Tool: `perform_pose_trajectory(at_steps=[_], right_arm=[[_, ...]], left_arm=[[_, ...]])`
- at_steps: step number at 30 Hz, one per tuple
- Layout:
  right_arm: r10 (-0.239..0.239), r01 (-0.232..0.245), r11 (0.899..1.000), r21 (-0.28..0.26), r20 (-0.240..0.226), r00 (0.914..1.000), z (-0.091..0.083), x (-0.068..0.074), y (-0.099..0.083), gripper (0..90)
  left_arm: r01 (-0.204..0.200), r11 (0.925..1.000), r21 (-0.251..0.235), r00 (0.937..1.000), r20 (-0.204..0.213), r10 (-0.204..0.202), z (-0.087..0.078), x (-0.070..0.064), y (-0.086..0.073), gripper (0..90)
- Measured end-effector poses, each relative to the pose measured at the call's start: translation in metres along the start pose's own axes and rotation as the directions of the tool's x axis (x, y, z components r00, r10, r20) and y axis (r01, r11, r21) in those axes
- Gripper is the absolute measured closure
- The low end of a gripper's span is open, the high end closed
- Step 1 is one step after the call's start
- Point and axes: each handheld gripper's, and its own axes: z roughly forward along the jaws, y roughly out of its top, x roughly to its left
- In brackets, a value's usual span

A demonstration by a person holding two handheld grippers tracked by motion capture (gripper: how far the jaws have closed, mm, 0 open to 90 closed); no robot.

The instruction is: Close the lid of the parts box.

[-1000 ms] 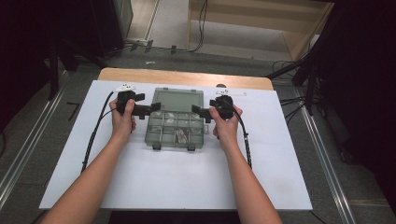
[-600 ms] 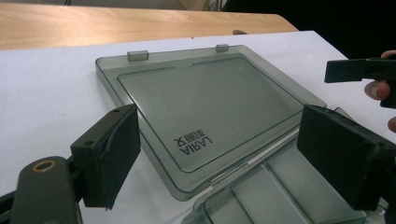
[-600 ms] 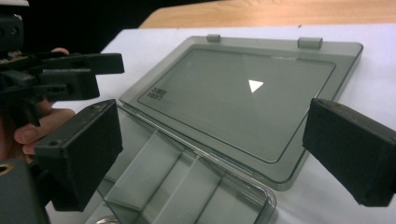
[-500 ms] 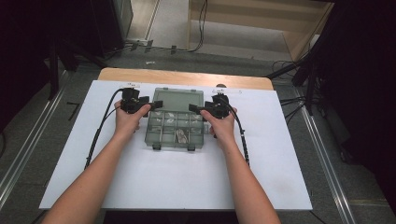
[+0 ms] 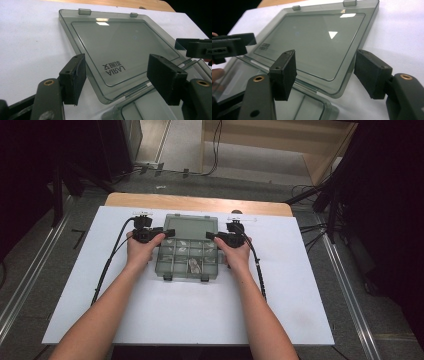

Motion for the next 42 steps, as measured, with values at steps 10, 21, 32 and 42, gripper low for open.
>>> perform_pose_trajectory(at_steps=[10, 21, 32, 42], right_arm=[[0.048, -0.047, 0.998, 0.032, -0.02, 0.9987, 0.009, -0.009, -0.002, 37.7], [0.003, -0.003, 1.0, -0.023, -0.004, 1.0, -0.002, -0.011, -0.001, 62.2], [-0.171, 0.176, 0.981, -0.087, 0.064, 0.9833, -0.023, -0.001, -0.002, 81.6], [-0.206, 0.219, 0.968, -0.124, 0.111, 0.9723, -0.024, 0.006, -0.007, 82.5]], left_arm=[[0.076, 0.9959, 0.05, 0.9971, -0.008, -0.076, 0.009, 0.006, -0.004, 35.6], [0.08, 0.9967, 0.008, 0.9966, 0.018, -0.08, -0.001, 0.012, 0.002, 60.0], [-0.036, 0.998, -0.052, 0.9984, 0.041, 0.038, -0.021, 0.014, 0.0, 82.4], [-0.023, 0.995, -0.098, 0.9996, 0.013, 0.024, -0.03, 0.011, 0.012, 74.1]])
